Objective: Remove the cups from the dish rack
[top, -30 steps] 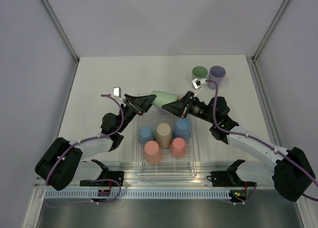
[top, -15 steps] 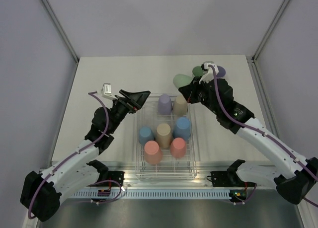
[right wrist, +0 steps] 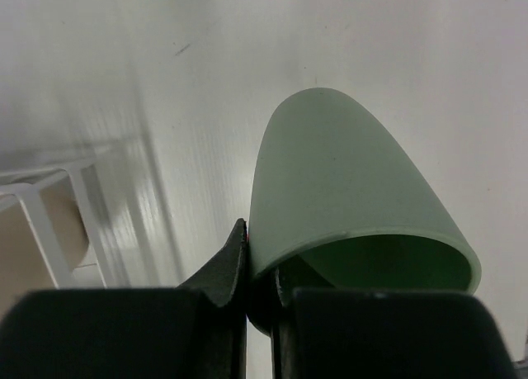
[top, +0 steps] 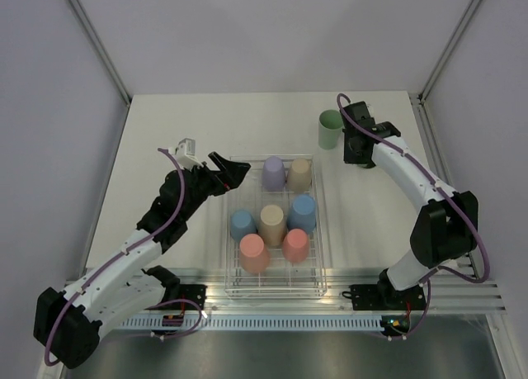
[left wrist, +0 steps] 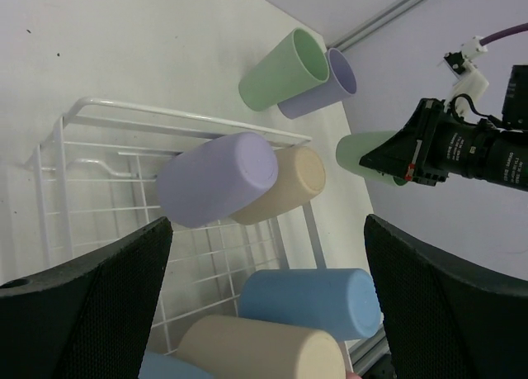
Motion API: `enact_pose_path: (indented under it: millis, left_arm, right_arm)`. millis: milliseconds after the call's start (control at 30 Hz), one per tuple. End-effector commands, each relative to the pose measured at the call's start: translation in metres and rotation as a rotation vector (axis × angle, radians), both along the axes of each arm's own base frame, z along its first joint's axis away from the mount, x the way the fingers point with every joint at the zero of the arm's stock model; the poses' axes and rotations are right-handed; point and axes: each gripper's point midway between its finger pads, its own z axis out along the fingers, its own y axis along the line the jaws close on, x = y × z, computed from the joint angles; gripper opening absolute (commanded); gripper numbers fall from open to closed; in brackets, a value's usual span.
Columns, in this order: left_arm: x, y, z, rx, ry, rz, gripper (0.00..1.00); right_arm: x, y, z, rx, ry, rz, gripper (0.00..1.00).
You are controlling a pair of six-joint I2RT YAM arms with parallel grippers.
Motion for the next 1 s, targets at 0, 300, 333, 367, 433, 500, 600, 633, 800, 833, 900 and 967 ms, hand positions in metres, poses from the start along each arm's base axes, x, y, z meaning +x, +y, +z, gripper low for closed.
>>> enact_pose_path:
  millis: [0,300,333,367,433,500,600,633,800,833,900,967]
  left_arm:
    - [-0.001,0.006,0.017,0.038,-0.056,0.009,1.0]
    - [0.0,-0.002,0.003,0.059,-0.015,-0.026,1.0]
    - [0.001,-0.003,0.0,0.062,-0.01,-0.031,1.0]
    - [0.001,-0.004,0.001,0.061,-0.009,-0.035,1.0]
    - [0.0,-0.004,0.001,0.063,-0.009,-0.037,1.0]
    - [0.001,-0.004,0.002,0.067,-0.013,-0.041,1.0]
    - [0.0,-0.006,0.003,0.075,-0.018,-0.05,1.0]
    - [0.001,-0.007,0.004,0.085,-0.018,-0.056,1.0]
    - [0.002,-0.014,0.0,0.121,0.004,-0.096,1.0]
    - [0.003,-0.015,-0.001,0.133,0.011,-0.104,1.0]
    - [0.004,-0.019,-0.002,0.136,0.016,-0.118,1.0]
    - [0.004,-0.022,-0.003,0.14,0.019,-0.13,1.0]
  right_arm:
    - [-0.006,-0.003,-0.006,-0.021,0.06,0.04,0.01]
    - [0.023,0.0,-0.053,0.024,0.156,0.044,0.01]
    - [0.025,0.0,-0.063,0.036,0.186,0.046,0.01]
    - [0.032,0.0,-0.061,0.035,0.176,0.041,0.01]
    - [0.039,-0.003,-0.067,0.024,0.175,0.025,0.01]
    - [0.047,-0.005,-0.063,0.031,0.153,0.008,0.01]
    - [0.06,-0.009,-0.064,0.041,0.138,-0.01,0.04]
    - [0.061,-0.012,-0.07,0.033,0.158,-0.017,0.06]
    - [0.063,-0.009,-0.064,0.057,0.137,-0.014,0.34]
    - [0.064,-0.007,-0.056,0.065,0.112,-0.01,0.39]
    - [0.062,-0.007,-0.051,0.073,0.097,-0.01,0.46]
    - [0.062,-0.005,-0.04,0.09,0.072,-0.006,0.5]
